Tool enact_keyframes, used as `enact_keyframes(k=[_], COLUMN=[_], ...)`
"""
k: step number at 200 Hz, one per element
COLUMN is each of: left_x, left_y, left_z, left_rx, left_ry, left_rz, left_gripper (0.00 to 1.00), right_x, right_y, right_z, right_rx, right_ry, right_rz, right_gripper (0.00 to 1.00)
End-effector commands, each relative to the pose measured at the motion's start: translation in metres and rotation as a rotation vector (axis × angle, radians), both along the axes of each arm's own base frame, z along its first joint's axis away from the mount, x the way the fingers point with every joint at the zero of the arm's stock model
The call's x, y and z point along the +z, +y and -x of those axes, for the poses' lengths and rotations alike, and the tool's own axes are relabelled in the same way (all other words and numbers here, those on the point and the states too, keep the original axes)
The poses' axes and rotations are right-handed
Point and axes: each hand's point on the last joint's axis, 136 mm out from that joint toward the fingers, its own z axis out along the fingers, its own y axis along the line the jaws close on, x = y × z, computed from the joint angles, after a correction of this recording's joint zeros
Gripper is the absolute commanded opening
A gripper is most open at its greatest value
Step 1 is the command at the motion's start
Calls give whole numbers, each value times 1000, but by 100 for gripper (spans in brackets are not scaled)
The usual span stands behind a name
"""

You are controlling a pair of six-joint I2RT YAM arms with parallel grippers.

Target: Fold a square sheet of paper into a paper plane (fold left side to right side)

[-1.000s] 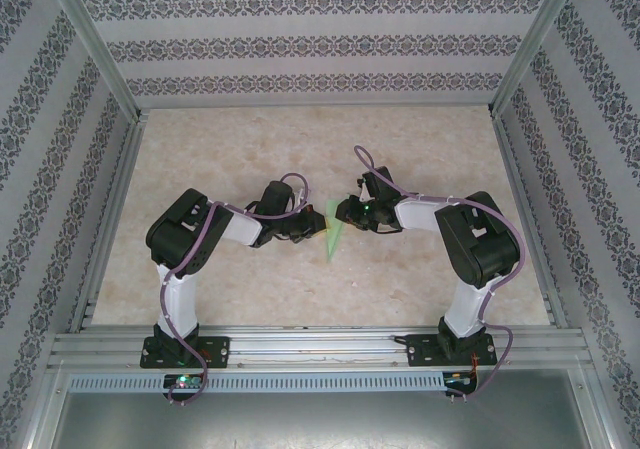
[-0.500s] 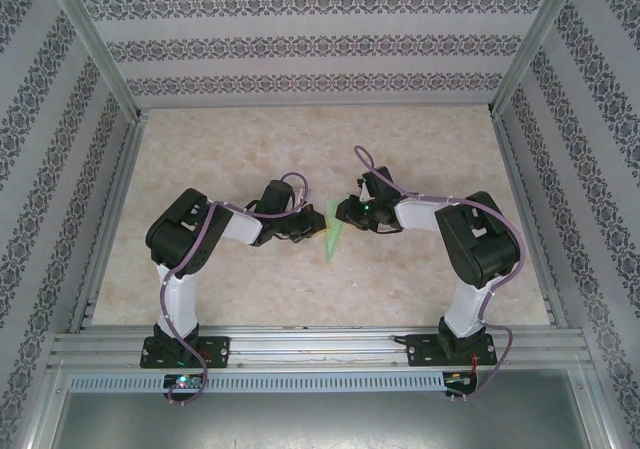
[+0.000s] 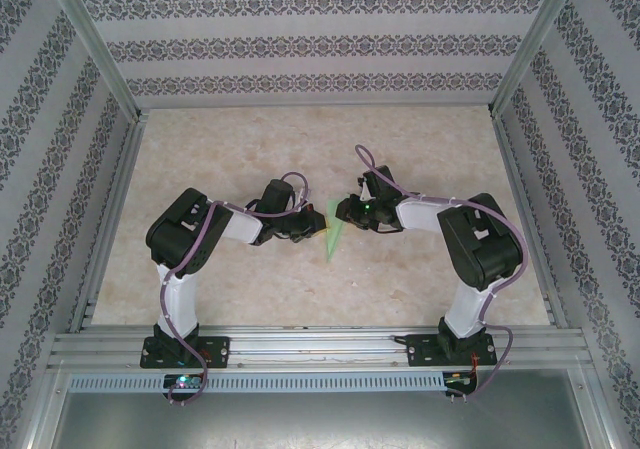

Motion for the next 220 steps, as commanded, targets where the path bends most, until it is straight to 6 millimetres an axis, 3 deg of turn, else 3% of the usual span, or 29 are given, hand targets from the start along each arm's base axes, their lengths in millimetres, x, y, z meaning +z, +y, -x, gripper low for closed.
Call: enact_keyframes(k=[1, 38, 71, 116, 156, 220], left_x=[-66, -66, -66, -67, -68, -68], left_y=[49, 48, 48, 48, 48, 48], left_z=[8, 8, 8, 8, 9, 9], left_rx=[115, 113, 113, 111, 111, 112], left_ry=[164, 165, 165, 167, 173, 178], left_rz=[-199, -199, -197, -200, -201, -206], left_gripper=[0, 0, 0, 0, 0, 0], right_x=[8, 20, 27, 22, 12, -2], right_y=[-7, -15, -8, 1, 9, 5], right_z=[4, 6, 2, -8, -11, -8], right_rx=[-18, -18, 18, 33, 47, 36], right_ry=[-7, -29, -39, -33, -12, 11], right_rz=[3, -1, -40, -53, -52, -25], right_gripper=[33, 31, 19, 0, 0, 0])
